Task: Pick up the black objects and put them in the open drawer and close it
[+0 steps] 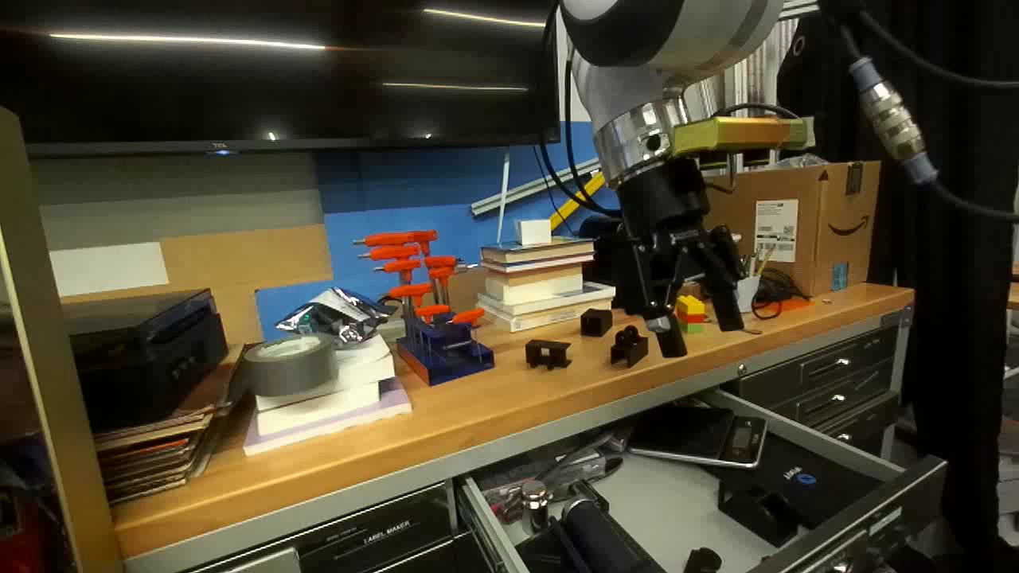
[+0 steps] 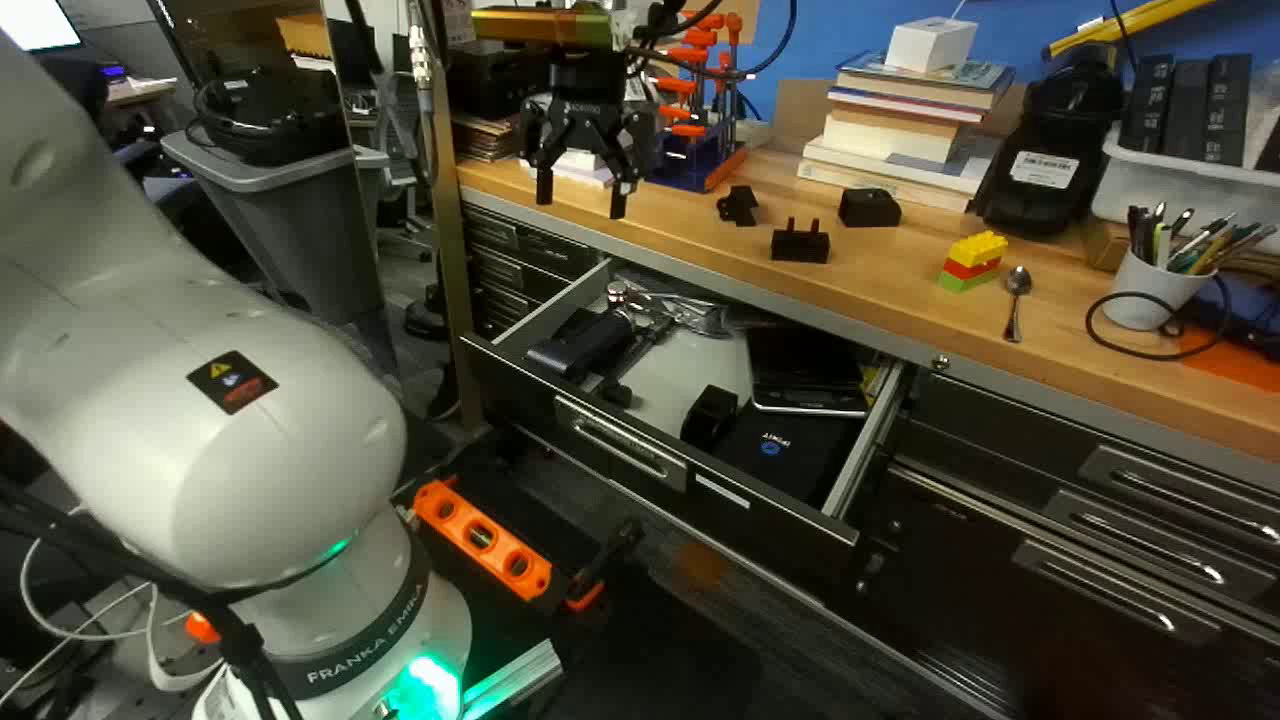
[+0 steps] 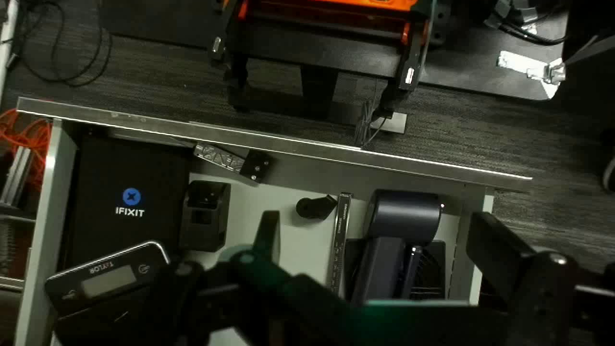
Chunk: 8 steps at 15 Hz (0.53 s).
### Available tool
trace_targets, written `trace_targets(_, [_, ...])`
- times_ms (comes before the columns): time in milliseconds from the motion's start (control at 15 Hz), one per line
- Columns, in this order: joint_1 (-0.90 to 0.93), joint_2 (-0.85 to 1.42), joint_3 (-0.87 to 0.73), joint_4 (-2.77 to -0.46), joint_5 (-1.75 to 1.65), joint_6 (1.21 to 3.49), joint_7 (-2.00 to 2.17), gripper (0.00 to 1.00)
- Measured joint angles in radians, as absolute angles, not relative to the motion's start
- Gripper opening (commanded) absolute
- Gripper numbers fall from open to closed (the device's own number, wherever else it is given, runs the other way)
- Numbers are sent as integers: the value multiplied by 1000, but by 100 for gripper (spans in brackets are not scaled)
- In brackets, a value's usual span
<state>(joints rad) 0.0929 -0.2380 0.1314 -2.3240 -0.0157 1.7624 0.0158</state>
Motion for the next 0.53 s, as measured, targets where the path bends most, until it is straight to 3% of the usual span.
trace_targets(533, [93, -237, 131, -2316, -19, 1763, 16, 100])
